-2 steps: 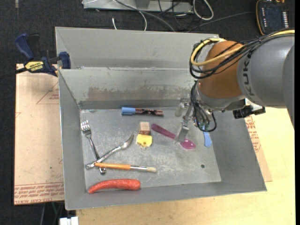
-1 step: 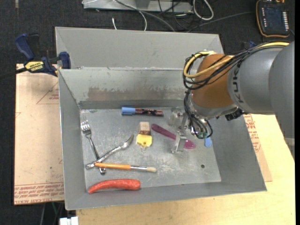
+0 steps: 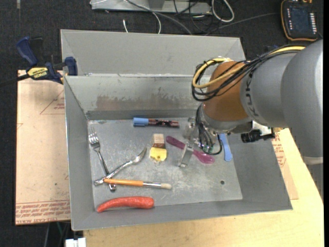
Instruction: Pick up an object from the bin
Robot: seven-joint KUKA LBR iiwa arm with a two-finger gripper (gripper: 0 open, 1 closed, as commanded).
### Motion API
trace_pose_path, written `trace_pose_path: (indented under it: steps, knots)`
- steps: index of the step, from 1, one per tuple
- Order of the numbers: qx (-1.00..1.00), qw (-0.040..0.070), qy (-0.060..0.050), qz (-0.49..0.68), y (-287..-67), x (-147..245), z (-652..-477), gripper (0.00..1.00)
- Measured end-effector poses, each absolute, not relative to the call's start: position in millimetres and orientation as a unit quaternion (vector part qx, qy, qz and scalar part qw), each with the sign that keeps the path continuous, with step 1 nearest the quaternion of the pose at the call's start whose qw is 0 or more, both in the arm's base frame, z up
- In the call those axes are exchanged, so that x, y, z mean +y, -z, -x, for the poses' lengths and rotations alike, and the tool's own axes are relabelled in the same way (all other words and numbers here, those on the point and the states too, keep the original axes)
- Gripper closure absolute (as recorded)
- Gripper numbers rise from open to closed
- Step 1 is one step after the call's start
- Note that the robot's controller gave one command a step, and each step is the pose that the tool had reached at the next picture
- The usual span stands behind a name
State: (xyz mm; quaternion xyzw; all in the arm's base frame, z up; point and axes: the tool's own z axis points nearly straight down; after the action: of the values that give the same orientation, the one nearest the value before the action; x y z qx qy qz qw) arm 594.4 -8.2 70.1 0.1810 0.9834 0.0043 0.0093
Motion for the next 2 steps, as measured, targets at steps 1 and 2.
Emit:
trace_pose_path:
  steps: [1,2]
  knots:
    - [0.998,0.004,-0.002,-0.062,-72.0,-26.5,-601.9,1.0]
    - [0.998,0.004,-0.002,-0.062,-72.0,-26.5,-601.9,1.0]
